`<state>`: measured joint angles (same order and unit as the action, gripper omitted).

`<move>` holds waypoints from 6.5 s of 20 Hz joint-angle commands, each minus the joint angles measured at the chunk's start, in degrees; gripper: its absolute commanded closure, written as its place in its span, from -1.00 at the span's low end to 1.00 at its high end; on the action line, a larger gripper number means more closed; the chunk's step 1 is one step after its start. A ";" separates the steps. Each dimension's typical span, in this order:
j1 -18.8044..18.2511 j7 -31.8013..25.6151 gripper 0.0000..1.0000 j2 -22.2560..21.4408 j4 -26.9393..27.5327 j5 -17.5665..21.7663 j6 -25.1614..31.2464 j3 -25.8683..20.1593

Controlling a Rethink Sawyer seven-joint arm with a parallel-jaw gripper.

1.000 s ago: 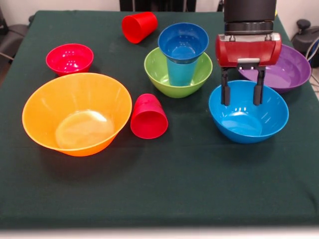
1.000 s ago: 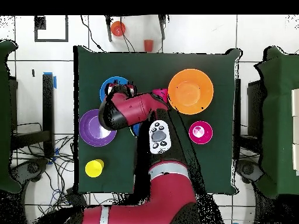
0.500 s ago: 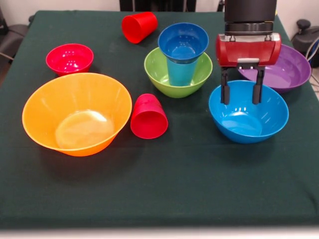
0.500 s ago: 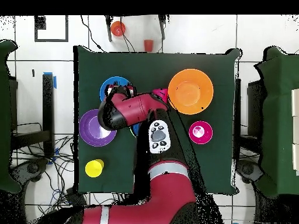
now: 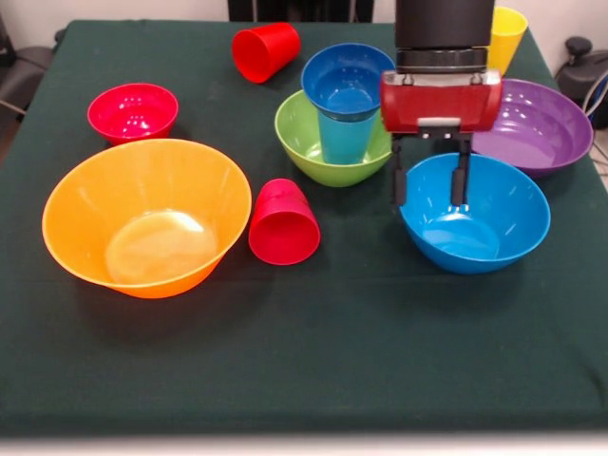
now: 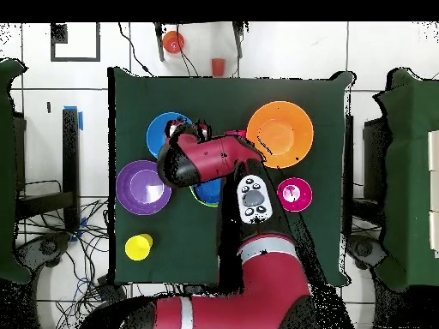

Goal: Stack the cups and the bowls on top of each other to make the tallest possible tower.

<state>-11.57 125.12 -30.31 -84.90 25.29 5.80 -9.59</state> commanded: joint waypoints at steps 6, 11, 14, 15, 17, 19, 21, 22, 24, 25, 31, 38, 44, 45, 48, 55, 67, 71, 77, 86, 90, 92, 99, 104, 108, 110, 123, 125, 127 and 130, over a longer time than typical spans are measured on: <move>-2.76 -2.97 -1.00 3.21 -2.56 3.13 3.96 -5.61; -2.55 -2.99 -1.00 3.29 -1.86 3.35 3.95 -5.17; -1.64 -2.86 -1.00 3.58 -0.95 3.68 3.71 -4.20; -1.62 -2.64 -1.00 3.81 -1.22 3.74 3.22 -4.33; -1.84 -2.46 -1.00 4.28 -1.67 3.72 2.64 -5.01; -2.71 -3.04 -1.00 4.55 -2.14 3.67 2.80 -6.69; -3.65 -4.03 -1.00 4.42 -2.26 3.51 3.80 -8.29; -3.95 -4.38 -1.00 4.38 -2.22 3.46 4.16 -8.85; -4.44 -4.62 -1.00 4.41 -2.02 3.25 4.62 -9.58; -4.84 -4.84 -1.00 4.46 -1.84 3.07 5.02 -10.12; -4.77 -5.55 -1.00 6.82 -0.83 3.67 6.74 -10.12; -2.50 -3.39 -1.00 10.26 1.95 4.61 3.83 -6.45; 0.37 -1.50 -1.00 9.90 2.82 4.42 2.26 -2.20; 0.33 -1.65 -1.00 9.81 2.81 4.32 2.38 -2.25; 0.35 -1.68 -1.00 9.49 2.79 3.89 2.56 -1.95; 1.44 -1.20 -1.00 10.25 3.47 3.85 1.34 -0.46; 6.74 2.30 1.00 11.38 6.27 1.71 -1.20 8.19; 7.13 -0.19 1.00 11.16 7.01 2.75 1.50 8.70; 6.32 1.74 1.00 10.66 6.92 1.81 -2.81 7.80; 3.12 0.74 1.00 10.31 4.88 2.00 -3.33 3.20; -2.62 1.00 1.00 6.93 0.15 -0.20 -1.23 -4.84; -2.28 0.65 1.00 5.05 -0.20 -0.83 1.01 -4.37; -4.95 -4.27 1.00 2.69 -2.41 0.34 5.78 -10.37; -6.09 -1.39 1.00 -0.08 -6.37 -2.15 8.15 -11.36; -9.34 -1.30 1.00 -0.35 -9.85 -2.20 6.63 -15.42; -10.57 -1.63 1.00 -0.34 -11.51 -1.28 5.35 -16.68; -15.67 6.50 1.00 4.41 -17.94 -2.30 -3.19 -18.10; -16.36 6.72 1.00 4.52 -18.84 -2.34 -3.46 -17.68; -20.17 4.85 1.00 4.09 -20.04 -2.22 -1.83 -20.21; -23.79 2.33 1.00 4.37 -19.43 -2.73 1.34 -23.11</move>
<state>-30.44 125.12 -28.15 -101.37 23.84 6.08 -26.04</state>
